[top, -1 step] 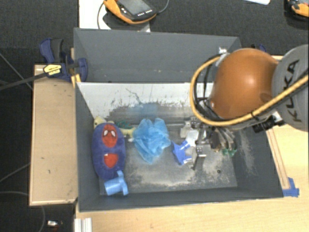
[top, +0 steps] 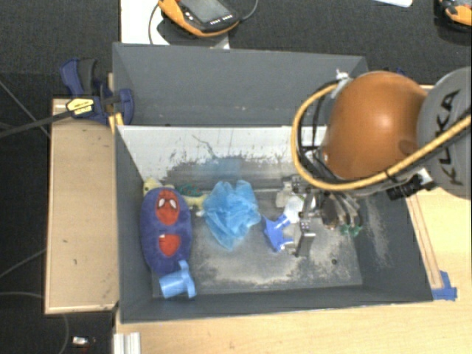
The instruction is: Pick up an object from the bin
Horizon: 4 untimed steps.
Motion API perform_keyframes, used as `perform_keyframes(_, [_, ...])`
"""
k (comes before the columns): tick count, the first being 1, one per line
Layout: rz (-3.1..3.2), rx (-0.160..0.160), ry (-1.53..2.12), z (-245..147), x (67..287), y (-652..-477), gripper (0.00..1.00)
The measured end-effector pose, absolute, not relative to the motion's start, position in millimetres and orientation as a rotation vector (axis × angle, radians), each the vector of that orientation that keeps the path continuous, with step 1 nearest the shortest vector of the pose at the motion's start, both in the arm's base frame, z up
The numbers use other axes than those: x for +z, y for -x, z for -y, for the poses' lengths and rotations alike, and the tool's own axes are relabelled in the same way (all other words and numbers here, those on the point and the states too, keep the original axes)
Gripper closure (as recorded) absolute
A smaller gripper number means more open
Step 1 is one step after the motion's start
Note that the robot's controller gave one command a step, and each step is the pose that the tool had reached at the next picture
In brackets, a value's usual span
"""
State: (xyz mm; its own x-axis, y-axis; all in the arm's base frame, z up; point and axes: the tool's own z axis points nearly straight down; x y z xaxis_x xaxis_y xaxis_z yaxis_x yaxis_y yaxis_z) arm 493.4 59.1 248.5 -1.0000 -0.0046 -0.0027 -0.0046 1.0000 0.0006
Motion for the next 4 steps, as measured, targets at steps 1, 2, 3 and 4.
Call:
perform_keyframes(1, [-3.138, 0.001, 0.046, -70.0, 270.5, -495.9, 0.0])
perform_keyframes(2, [-3.132, 0.002, -0.156, -61.0, 280.6, -489.0, 0.0])
perform_keyframes(3, [-3.121, 0.004, -0.301, -84.7, 328.3, -500.8, 0.0])
perform_keyframes(4, [-3.11, 0.005, -0.366, -83.1, 283.9, -507.6, 0.0])
